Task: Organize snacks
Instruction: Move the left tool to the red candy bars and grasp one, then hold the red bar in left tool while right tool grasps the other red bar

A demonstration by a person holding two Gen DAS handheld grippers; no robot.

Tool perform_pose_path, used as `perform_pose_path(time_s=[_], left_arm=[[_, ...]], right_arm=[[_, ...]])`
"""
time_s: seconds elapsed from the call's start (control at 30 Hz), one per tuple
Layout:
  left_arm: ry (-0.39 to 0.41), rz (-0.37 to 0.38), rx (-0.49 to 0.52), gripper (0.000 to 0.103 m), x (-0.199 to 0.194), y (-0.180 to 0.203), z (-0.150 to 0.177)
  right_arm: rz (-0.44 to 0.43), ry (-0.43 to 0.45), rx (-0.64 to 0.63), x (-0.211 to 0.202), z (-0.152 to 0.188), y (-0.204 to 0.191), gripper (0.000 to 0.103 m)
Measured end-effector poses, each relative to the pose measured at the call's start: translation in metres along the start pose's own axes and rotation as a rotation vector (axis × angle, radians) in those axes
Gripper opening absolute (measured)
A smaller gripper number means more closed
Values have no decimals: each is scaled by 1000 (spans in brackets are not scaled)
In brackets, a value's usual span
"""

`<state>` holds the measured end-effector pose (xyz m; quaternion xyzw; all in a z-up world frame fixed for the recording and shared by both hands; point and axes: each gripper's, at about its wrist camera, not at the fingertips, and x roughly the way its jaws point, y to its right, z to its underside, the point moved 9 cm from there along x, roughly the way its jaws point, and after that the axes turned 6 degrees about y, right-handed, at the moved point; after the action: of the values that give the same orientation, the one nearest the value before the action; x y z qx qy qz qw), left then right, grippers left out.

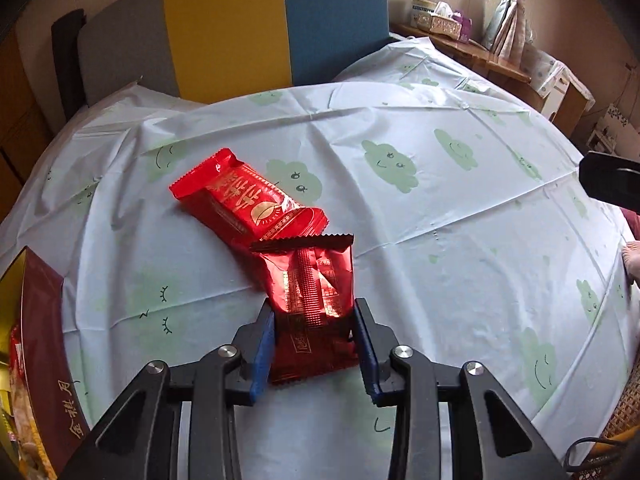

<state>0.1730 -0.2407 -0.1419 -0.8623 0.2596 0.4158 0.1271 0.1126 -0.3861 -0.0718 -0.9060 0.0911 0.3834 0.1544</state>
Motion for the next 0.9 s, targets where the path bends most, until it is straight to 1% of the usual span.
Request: perform_pose_path(time_s=[0.07,0.17,0.3,0.4,0.47,0.53,0.67,0.77,0.9], left_arm=[[22,21,-14,36,-10,2,4],[66,5,19,36,-34,6,17],[111,1,62,36,-65,10,47],[107,-4,86,36,-74,10,71],[99,-1,81,36,-75,7,83],[127,7,68,36,-76,6,88],[142,31,41,36,-75,3,88],[149,71,6,36,-73,0,88],[164,86,-6,36,-73,0,90]], right_arm=[[2,-4,-8,1,1,-1,86],[10,-14,-32,3,4,-3,86],[34,-24,-75,6,9,-6,86],[41,-38,-98,9,13,-8,86],[38,-55,-115,12,18,-12,86],[22,-73,-118,15,23,-16,86],[-26,-103,-147,19,32,-32,86],[-78,-128,-187,22,37,-55,86],[-131,-139,-280,34,32,-95,86]])
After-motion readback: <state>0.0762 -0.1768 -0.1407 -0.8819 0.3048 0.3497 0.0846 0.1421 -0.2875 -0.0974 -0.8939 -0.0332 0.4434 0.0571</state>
